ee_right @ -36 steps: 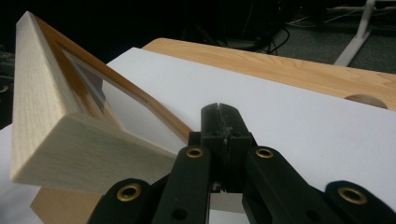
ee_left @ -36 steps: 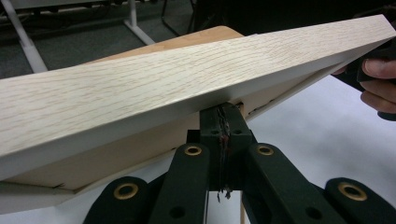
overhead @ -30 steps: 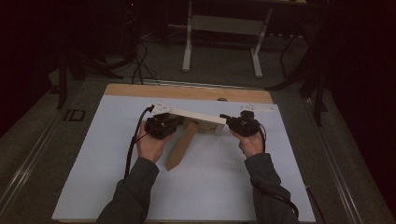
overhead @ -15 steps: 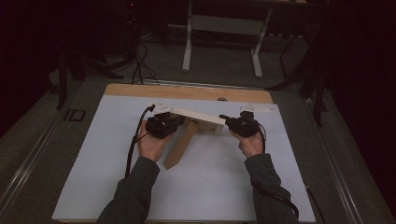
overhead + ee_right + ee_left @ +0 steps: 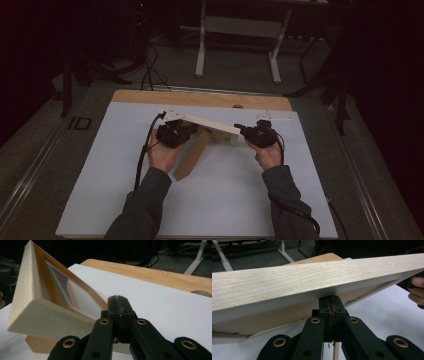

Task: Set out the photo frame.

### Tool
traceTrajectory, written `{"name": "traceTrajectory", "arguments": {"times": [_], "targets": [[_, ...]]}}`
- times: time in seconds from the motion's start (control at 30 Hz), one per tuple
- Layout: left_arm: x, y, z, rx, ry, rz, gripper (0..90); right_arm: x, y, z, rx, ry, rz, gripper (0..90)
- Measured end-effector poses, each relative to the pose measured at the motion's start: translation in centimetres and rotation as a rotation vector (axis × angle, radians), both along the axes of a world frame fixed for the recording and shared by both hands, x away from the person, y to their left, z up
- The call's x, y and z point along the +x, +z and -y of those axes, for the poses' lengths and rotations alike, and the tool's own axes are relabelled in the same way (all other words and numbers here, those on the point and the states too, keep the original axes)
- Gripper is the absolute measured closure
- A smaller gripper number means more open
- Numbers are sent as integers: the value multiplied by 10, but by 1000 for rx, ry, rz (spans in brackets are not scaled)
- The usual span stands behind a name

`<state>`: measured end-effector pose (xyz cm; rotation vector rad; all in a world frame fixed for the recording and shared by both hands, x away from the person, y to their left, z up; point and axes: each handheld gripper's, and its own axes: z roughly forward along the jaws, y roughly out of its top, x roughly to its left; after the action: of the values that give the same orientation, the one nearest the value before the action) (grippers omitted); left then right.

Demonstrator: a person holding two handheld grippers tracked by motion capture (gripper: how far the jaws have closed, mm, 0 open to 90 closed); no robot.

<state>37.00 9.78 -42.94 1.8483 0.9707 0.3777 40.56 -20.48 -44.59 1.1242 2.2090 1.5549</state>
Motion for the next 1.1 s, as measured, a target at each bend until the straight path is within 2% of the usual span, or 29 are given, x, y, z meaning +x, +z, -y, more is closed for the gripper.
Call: {"name": "traceTrajectory", "arguments": {"times": [0.9,1.1], "targets": [[4,1,0,-5,9,-11,900,-12,1,-4,-8,81,12,899],[6,0,-1,-24,14,-21,900,-16,2,-6,-9,96,13,899]]}}
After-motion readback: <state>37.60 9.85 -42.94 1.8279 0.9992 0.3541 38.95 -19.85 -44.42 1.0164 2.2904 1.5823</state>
